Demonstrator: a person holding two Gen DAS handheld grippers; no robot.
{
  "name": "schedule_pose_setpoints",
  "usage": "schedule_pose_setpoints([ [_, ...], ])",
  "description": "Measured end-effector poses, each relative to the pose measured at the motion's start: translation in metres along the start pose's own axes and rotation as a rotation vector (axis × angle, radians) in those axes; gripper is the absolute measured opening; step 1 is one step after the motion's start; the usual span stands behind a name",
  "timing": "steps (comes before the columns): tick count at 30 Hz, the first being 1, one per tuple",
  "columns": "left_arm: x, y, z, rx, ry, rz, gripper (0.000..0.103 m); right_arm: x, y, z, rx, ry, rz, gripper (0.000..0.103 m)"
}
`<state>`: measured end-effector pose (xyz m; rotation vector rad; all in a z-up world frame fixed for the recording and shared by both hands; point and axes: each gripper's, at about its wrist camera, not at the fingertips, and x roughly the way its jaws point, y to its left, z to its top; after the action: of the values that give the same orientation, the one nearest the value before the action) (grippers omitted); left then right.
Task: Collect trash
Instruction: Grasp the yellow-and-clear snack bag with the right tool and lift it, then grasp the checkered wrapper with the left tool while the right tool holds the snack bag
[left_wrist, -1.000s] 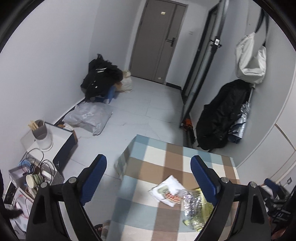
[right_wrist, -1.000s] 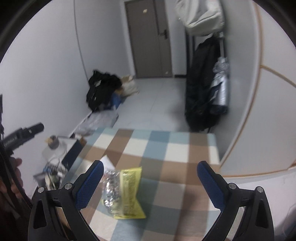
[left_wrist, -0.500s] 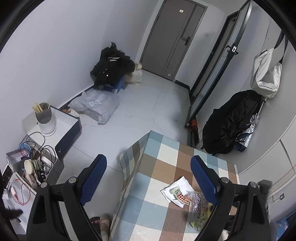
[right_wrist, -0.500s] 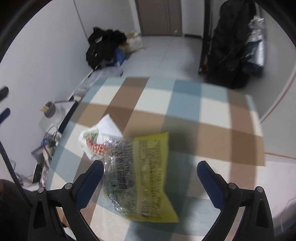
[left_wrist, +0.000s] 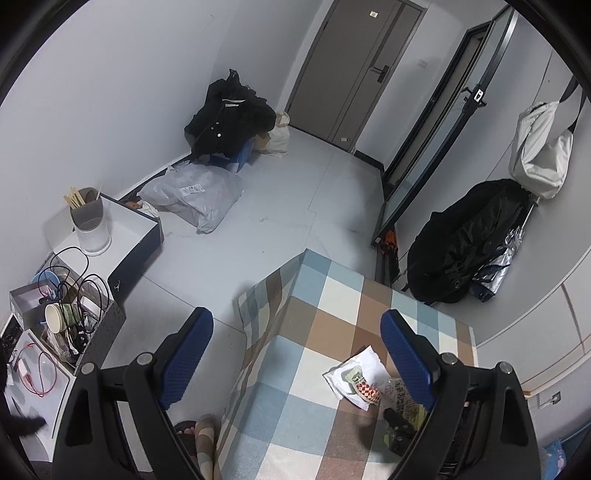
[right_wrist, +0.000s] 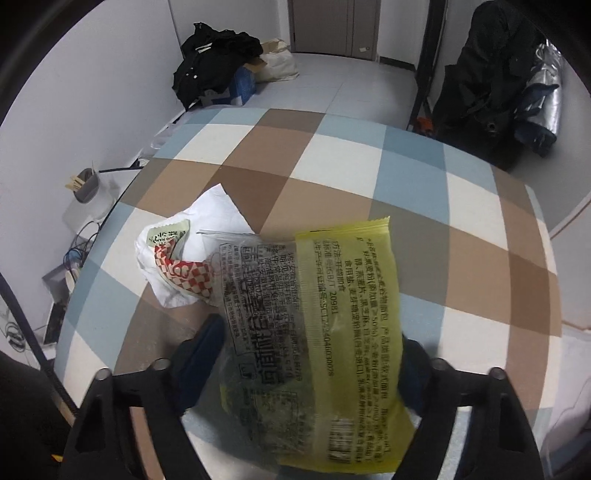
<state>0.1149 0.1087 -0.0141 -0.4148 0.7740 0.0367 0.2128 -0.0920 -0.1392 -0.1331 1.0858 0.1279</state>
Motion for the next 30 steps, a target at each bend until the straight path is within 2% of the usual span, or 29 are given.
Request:
schedule_pose_setpoints([
  [5,0.010,-0.010,-0.003,0.042,0.032,0.021,0.090,-0.015,-0.006,-0.008,-0.004,-0.043,0.018,0.066],
  [11,0.030,-0.029,-0.010,0.115,0.130,-0.016,0.090,-0.037,-0.026,-0.018,0.024,-0.097,0.029,0.066],
  [18,0.068,-0.056,-0.028,0.217,0.303,-0.051,0.090,-0.064,-0.065,-0.024,0.109,-0.159,0.050,0.066],
  [23,0.086,-0.074,-0.046,0.315,0.386,-0.026,0.089,-0.076,-0.086,-0.028,0.134,-0.193,0.052,0.066],
  [27,0.092,-0.081,-0.054,0.372,0.400,-0.001,0.087,-0.075,-0.099,-0.033,0.164,-0.202,0.054,0.066],
  [30,0.096,-0.085,-0.061,0.419,0.420,0.024,0.074,-0.074,-0.106,-0.037,0.169,-0.205,0.042,0.066],
])
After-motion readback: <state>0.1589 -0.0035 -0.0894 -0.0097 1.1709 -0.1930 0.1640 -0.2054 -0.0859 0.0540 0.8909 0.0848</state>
